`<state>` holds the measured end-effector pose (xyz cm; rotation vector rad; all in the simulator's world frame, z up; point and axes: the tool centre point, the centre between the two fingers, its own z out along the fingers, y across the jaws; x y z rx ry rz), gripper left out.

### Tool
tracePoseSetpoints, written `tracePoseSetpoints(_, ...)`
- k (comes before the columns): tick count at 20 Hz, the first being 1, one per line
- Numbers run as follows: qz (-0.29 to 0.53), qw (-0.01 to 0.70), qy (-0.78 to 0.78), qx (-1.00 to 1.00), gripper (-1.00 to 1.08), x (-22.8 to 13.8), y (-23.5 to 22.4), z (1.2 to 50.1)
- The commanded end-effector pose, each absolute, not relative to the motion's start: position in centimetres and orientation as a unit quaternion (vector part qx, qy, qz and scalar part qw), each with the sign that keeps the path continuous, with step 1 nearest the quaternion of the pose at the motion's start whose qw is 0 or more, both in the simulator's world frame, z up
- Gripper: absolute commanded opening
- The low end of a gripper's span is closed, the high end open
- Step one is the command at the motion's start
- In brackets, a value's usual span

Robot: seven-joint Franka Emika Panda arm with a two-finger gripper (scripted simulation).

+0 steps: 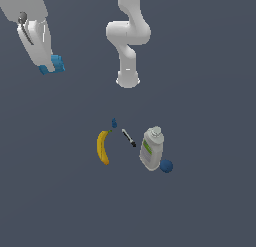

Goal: Pick up a designated object from a clutter of objects.

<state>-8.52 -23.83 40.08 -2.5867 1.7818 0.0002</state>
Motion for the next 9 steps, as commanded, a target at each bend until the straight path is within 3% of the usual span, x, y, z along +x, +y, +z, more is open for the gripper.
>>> tracePoseSetpoints(1,0.0,0.0,0.567,-0.824,-1.0,-8.7,-24.3,41.2)
tracePoseSetpoints(9,0.0,0.0,0.566,-0.824,-1.0,-8.8,-24.9,42.4)
